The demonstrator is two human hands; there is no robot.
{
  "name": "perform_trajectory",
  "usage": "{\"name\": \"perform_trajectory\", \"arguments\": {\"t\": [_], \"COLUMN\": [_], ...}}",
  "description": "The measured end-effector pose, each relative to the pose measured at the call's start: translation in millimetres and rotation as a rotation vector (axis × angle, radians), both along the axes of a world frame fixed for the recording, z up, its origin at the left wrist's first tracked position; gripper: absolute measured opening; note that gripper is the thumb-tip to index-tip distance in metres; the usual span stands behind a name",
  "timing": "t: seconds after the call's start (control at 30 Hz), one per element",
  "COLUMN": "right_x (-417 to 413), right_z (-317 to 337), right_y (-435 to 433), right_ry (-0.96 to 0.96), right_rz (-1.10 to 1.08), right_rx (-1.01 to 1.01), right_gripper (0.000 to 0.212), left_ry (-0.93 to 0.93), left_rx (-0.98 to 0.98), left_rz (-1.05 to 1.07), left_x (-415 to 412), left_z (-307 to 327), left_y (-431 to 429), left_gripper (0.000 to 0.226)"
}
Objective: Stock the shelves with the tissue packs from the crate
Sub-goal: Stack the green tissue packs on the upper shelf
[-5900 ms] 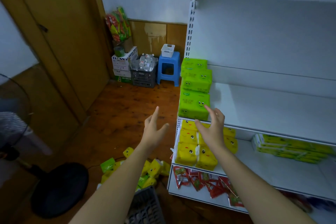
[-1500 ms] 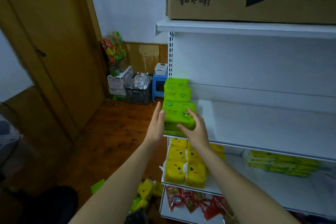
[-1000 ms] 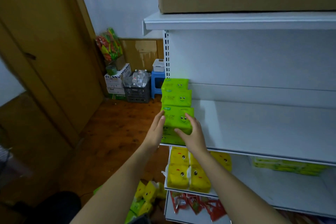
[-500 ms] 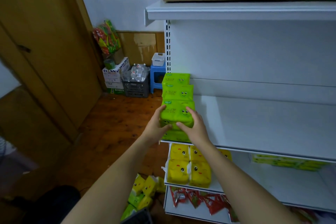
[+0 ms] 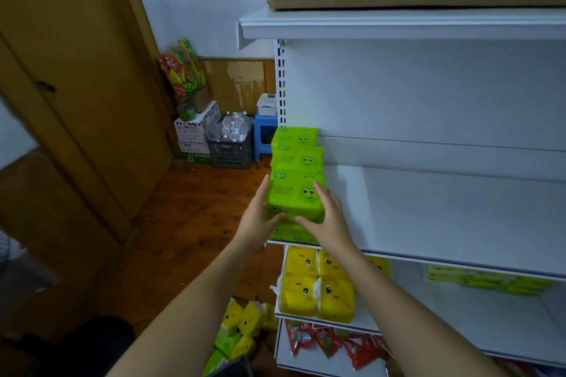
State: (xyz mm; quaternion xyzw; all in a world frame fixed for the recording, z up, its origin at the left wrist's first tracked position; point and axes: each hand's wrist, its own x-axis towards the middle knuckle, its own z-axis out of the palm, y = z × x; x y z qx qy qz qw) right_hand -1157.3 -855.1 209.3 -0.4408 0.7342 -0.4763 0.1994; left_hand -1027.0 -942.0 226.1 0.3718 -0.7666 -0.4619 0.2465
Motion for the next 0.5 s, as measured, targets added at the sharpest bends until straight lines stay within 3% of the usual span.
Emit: {"name": "perform_trajectory", "arguments": {"t": [0.27,0.4,0.5], "right_x": [8.9,48.7,96.2], "right_z": [23.9,27.5,14.2], "right_y": [19.7,9.6,2.7], "right_ry": [0.297,0.398,0.334], "right_rz": [-0.034,0.112,0.260], "right_rx": [-0.217,-0.236,-0.182], "right_gripper": [0.071,0.068,0.066], "left_ry": [-0.020,-0.030,-0.059], "left_rx": [0.025,0.047,0.120], "left_rz": [0.159,0.344,0.467], "left_x": [26.8,70.0,121.8], "left_z": [-13.9,-29.8,-42.2], "left_y": [11.5,27.1,37.5], "left_gripper": [0.100,0.089,0.081]}}
